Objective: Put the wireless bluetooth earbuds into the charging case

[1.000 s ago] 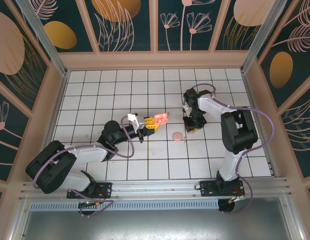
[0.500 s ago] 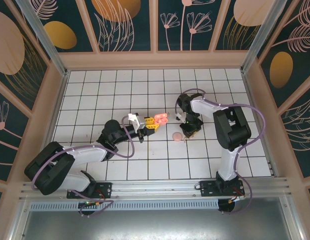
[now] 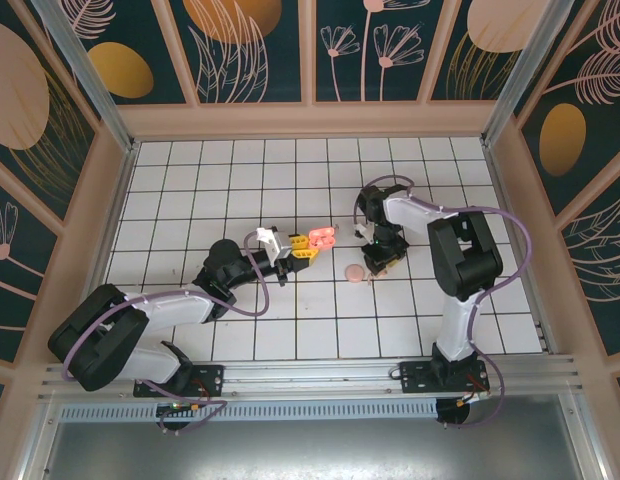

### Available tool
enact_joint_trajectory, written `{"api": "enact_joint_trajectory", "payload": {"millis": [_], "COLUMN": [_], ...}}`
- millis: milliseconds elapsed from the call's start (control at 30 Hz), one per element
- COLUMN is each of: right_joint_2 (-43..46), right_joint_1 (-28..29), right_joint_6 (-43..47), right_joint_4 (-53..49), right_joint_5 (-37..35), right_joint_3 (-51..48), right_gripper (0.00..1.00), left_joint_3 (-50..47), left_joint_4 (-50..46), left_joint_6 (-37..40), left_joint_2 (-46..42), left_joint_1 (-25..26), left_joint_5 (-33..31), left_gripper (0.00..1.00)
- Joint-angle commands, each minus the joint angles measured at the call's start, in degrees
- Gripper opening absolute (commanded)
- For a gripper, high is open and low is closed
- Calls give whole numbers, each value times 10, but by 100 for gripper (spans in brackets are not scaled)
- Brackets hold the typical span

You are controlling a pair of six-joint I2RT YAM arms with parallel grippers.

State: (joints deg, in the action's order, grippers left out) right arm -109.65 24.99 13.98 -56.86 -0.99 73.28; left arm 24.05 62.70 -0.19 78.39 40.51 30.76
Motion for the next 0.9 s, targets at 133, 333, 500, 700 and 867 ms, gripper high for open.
{"api": "enact_joint_trajectory", "payload": {"millis": [133, 333, 500, 700, 867], "right_joint_2": [128, 233, 252, 233, 217], "right_joint_1": [-23, -68, -77, -75, -75], "right_joint_6": [-153, -382, -447, -486, -508], "right_joint_4": [53, 122, 143, 171, 207], "right_joint_5": [23, 80, 108, 130, 151], "right_joint_3": [1, -71, -135, -189, -232], "right_gripper": [42, 41, 39, 38, 37], "left_joint_3": [19, 21, 24, 22, 21], "left_joint_4": [6, 10, 16, 14, 16], "left_joint_6": [7, 3, 0, 0, 0], "left_joint_2": [-12, -8, -7, -9, -8], "left_joint_1": [0, 0, 1, 0, 0], "left_joint_5": [-4, -1, 3, 2, 3], "left_gripper": [14, 14, 14, 14, 14]}}
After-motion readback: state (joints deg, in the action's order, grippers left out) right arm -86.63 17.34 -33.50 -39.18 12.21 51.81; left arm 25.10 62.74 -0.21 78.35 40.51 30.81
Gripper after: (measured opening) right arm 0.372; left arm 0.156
